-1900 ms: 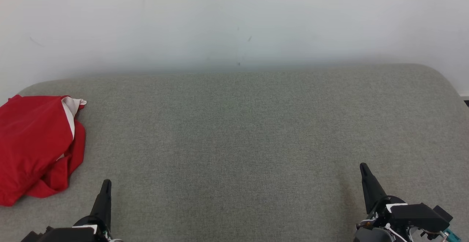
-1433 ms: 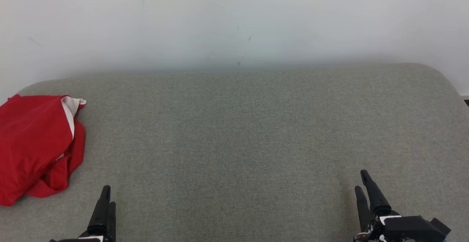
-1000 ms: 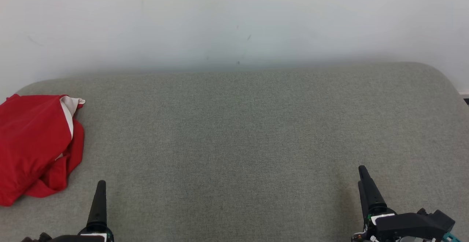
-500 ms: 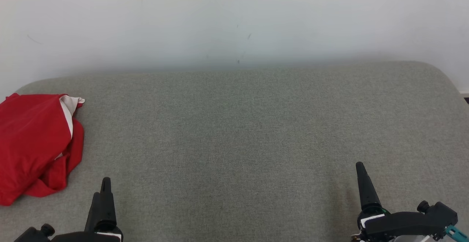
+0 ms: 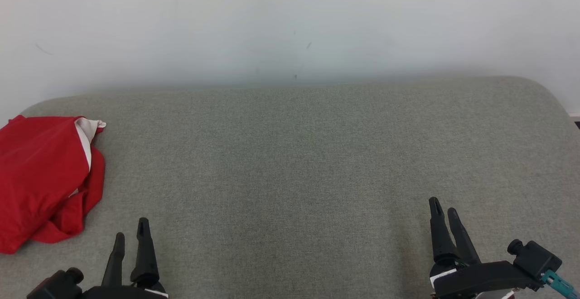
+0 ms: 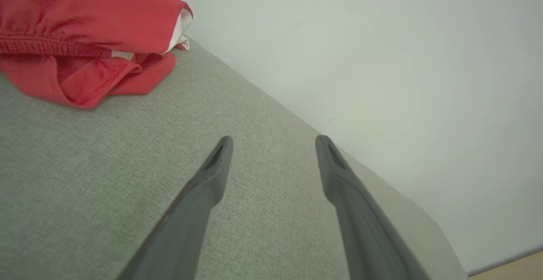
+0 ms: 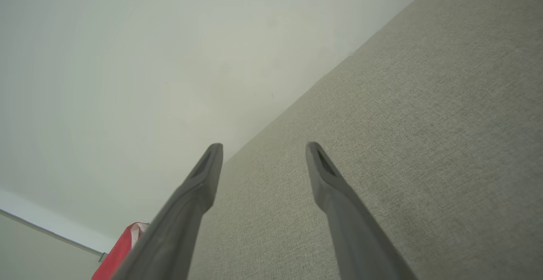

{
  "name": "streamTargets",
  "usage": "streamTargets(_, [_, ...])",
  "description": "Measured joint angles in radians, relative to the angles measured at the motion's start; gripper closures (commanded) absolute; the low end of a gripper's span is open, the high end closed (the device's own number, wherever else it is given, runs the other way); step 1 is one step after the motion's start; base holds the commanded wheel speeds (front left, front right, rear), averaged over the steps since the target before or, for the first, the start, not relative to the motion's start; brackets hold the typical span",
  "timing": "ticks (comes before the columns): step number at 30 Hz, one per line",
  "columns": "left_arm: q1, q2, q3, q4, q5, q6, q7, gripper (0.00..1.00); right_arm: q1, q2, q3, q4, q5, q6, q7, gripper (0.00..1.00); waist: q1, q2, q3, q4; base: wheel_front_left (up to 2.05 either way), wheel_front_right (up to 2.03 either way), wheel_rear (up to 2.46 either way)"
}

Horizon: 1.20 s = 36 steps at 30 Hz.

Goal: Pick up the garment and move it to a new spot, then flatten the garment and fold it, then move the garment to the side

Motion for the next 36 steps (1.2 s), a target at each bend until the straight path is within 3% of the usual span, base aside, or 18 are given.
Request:
streamTargets(13, [0.008, 0.017, -0.035, -0.022, 0.194, 0.039, -0.039, 0.0, 0.004, 0.0, 0.008, -0.013, -0.217, 0.0, -0.038, 0.0, 0.0, 0.0, 0.003, 0.0, 0.0, 0.0, 0.0])
streamTargets(36, [0.015, 0.048, -0.076, -0.042, 0.402, 0.07, -0.095, 0.0, 0.016, 0.0, 0.02, -0.027, -0.48, 0.0, -0.095, 0.0, 0.0001, 0.0001, 0.008, 0.004, 0.0, 0.0, 0.0])
